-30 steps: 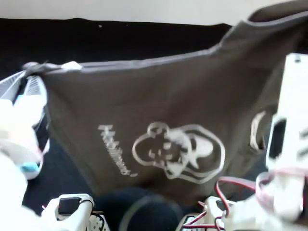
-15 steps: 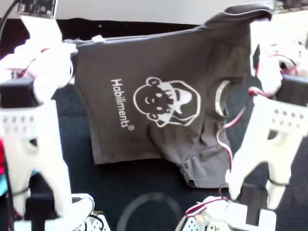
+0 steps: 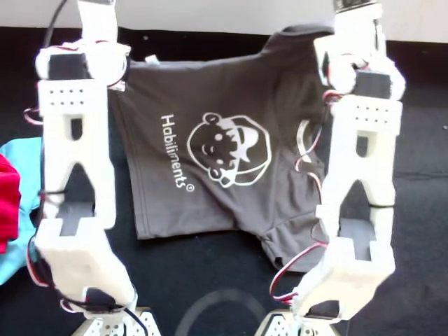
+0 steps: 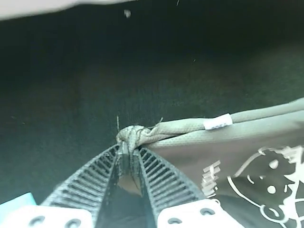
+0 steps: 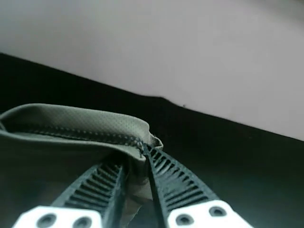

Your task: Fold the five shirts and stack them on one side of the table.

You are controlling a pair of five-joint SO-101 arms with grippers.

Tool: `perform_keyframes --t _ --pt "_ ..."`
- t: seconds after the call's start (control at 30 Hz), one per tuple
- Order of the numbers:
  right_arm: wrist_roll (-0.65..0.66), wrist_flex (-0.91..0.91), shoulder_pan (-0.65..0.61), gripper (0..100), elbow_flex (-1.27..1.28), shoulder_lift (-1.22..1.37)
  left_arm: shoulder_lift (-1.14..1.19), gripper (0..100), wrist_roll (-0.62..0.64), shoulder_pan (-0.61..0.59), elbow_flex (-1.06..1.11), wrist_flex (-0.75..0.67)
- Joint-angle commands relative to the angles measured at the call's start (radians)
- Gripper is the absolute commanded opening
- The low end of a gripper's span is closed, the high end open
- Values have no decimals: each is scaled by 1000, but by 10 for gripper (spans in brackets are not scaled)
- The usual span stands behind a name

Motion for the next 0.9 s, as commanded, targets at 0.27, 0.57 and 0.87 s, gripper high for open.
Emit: perform_keyframes --t 0.27,0.57,0.87 --pt "8 2 -36 5 1 278 397 8 -5 -7 -278 -15" --pt "-89 36 -47 5 -2 400 513 8 -5 -7 -280 55" --pt "-89 302 -25 5 -1 225 418 8 -9 -5 -361 371"
